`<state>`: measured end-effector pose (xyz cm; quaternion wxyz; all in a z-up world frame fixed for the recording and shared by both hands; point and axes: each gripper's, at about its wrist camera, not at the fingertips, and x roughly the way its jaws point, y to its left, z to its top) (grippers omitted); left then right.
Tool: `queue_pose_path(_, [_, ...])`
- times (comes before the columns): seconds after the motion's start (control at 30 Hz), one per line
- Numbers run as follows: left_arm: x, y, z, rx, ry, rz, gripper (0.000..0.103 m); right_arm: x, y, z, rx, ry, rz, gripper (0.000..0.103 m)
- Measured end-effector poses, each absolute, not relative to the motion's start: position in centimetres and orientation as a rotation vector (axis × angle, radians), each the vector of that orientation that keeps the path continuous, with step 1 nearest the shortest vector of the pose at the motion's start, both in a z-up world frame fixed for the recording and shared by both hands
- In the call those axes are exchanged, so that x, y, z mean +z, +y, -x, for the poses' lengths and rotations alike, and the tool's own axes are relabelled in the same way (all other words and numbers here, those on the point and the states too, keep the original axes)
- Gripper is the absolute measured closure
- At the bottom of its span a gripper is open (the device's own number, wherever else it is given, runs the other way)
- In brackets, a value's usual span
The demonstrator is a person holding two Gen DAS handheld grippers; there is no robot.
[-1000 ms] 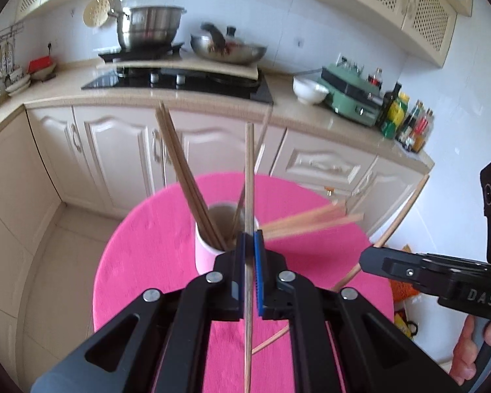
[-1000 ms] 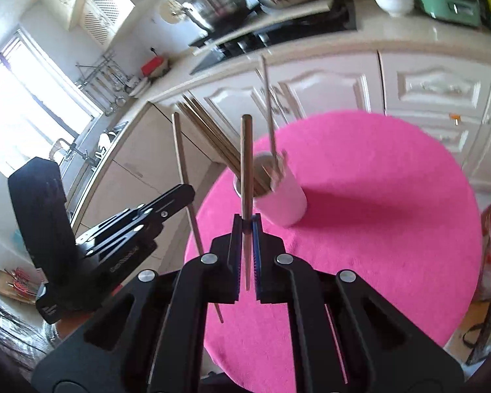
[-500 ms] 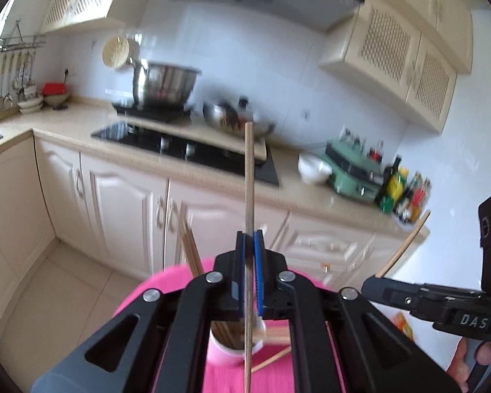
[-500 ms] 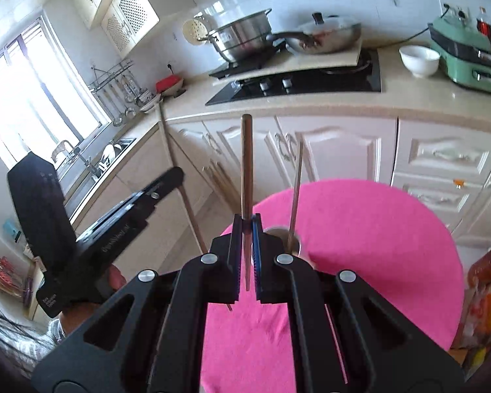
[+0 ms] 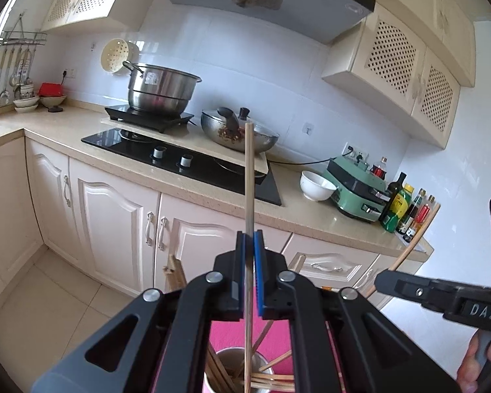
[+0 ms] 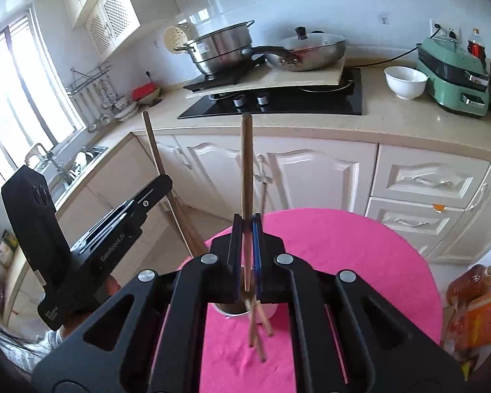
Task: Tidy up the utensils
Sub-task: 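Lift both held chopsticks up over the pink cup, then lower both chopsticks into the cup and open both tools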
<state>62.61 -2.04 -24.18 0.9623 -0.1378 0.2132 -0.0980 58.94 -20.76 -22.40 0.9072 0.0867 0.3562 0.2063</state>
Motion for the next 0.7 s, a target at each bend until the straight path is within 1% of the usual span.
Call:
queue_pose_path(0.3, [-27.6, -3.4, -64.4, -0.209, 0.475, 0.230, 0.098, -24.3, -20.8, -60.2, 0.407, 0.752, -0.142, 0.097])
queue_pose_path(0.57, [-29.5, -3.4, -63.7, -0.236, 0.536, 0.218, 0.098, -25.6, -19.3, -60.6, 0.436, 0.788, -0.090, 0.097])
queue_pose_path(0.7, [-30.3, -3.0, -63.0, -0.244, 0.594, 0.246, 0.098, -26.2, -18.5, -60.7, 0.449, 0.817, -0.057, 0.097])
